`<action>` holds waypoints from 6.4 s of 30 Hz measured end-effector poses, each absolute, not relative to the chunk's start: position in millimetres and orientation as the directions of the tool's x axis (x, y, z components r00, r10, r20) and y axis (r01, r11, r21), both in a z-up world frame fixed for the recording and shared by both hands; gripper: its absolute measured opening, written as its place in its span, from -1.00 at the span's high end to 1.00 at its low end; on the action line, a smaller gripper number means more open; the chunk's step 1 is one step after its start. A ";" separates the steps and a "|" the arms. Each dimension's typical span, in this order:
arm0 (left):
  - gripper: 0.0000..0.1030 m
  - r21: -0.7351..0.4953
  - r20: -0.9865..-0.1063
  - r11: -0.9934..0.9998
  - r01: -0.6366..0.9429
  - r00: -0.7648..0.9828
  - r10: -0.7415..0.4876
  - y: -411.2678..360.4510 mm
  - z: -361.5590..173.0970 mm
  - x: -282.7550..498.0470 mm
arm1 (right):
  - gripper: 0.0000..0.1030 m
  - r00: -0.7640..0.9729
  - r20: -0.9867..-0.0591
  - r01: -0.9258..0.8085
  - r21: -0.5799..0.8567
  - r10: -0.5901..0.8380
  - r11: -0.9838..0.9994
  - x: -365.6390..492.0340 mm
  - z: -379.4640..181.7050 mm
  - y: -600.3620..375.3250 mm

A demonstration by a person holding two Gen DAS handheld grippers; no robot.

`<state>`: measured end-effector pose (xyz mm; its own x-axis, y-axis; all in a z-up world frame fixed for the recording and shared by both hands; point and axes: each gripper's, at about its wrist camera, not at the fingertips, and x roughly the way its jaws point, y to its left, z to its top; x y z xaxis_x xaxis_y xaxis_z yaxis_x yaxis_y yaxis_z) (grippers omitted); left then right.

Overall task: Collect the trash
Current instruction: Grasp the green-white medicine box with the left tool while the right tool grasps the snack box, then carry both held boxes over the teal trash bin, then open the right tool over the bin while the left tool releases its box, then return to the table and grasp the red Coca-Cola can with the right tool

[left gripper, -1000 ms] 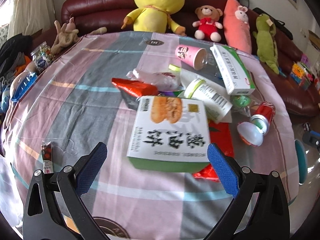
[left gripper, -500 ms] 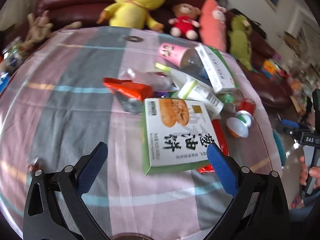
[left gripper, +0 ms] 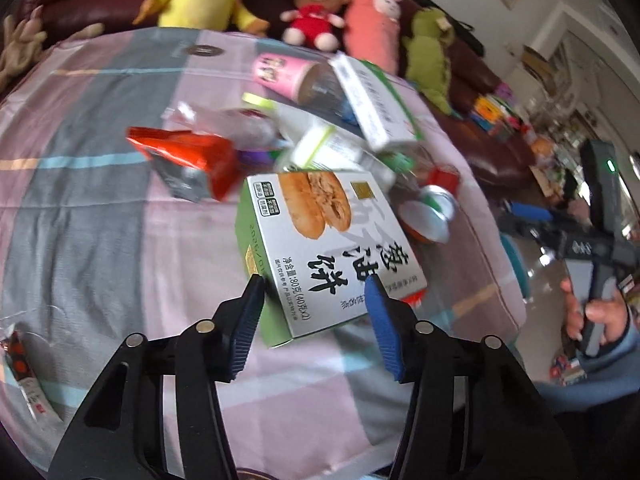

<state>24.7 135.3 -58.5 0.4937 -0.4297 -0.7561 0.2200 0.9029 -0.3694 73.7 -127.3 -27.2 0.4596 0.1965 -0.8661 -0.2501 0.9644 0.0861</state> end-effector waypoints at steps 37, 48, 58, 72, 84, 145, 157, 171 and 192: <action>0.04 -0.136 -0.817 0.989 0.062 0.558 -0.147 167.8 -71.1 21.2 | -0.87 -0.005 -0.804 -0.308 0.567 0.594 0.764 131.1 -53.9 -5.7; 0.00 -0.220 -0.786 0.974 0.051 0.582 -0.208 157.7 -73.3 22.6 | -0.81 0.001 -0.872 -0.440 0.439 0.489 0.783 132.6 -40.1 40.7; -0.37 -0.238 -0.760 0.971 0.037 0.615 -0.210 152.7 -51.7 24.1 | -0.11 0.043 -0.847 -0.426 0.464 0.529 0.777 135.9 -23.5 11.3; -0.59 -0.227 -0.746 0.958 0.177 0.600 -0.288 60.0 -22.6 86.9 | -0.12 0.382 -0.827 -0.267 0.329 0.413 0.906 160.6 54.4 -157.4; -0.69 -0.218 -0.816 0.973 0.082 0.531 -0.228 -24.9 -24.9 209.2 | -0.12 0.433 -0.837 -0.191 0.276 0.333 0.942 199.5 24.5 -253.5; -0.48 -0.130 -0.935 0.749 0.650 0.171 -0.311 -463.3 -94.2 118.4 | -0.13 0.402 -0.902 0.334 0.304 0.157 0.892 23.7 -95.5 -608.7; -0.71 -0.138 -0.917 0.774 0.617 0.216 -0.336 -442.1 -83.8 109.7 | -0.40 0.338 -0.923 0.316 0.295 0.184 0.902 33.0 -116.8 -592.7; -0.78 -0.178 -0.876 0.821 0.543 0.292 -0.383 -373.2 -58.4 100.2 | -0.58 0.351 -0.924 0.253 0.252 0.155 0.934 34.2 -82.7 -552.8; -0.84 -0.195 -0.805 0.935 0.297 0.497 -0.325 -140.9 -19.8 74.7 | -0.65 0.383 -0.897 -0.054 0.215 0.219 0.975 66.8 -8.8 -355.4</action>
